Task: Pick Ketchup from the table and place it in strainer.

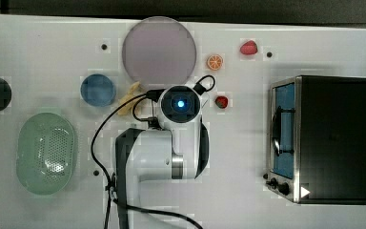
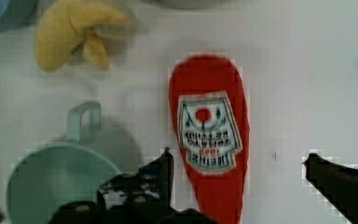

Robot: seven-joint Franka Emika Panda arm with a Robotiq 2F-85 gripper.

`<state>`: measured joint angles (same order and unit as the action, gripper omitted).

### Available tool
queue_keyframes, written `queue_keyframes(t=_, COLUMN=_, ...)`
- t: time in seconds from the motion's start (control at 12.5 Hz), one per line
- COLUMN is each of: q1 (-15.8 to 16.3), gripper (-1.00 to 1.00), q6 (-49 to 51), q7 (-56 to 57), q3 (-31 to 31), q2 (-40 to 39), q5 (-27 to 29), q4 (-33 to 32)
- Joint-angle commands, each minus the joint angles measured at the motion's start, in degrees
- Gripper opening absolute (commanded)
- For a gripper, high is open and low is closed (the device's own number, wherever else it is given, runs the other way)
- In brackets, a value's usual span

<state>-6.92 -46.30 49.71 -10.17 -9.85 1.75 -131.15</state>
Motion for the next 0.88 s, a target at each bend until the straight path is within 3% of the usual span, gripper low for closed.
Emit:
queue_keyframes(t=0.08, q1=0.03, gripper=1.0, q6=-6.14, q7=5.25, q3=0.03, q2=-3.22, q5=-0.11, q4=-2.4)
queue_keyframes(t=0.56, q1=0.05, gripper=1.0, q6=-17.06, q7=5.13, q3=0.36, q2=-12.14, q5=-0.18, q4=-4.4)
queue_keyframes(t=0.64, q1=0.06, gripper=0.93, q6=-18.16, q7=5.16, q3=0.36, q2=-13.2, q5=-0.18, q4=-4.36)
queue_keyframes(t=0.88, q1=0.13, gripper=0.25, q6=-19.21, q7=5.15, q3=0.26, q2=-13.61, q5=-0.18, q4=-4.25)
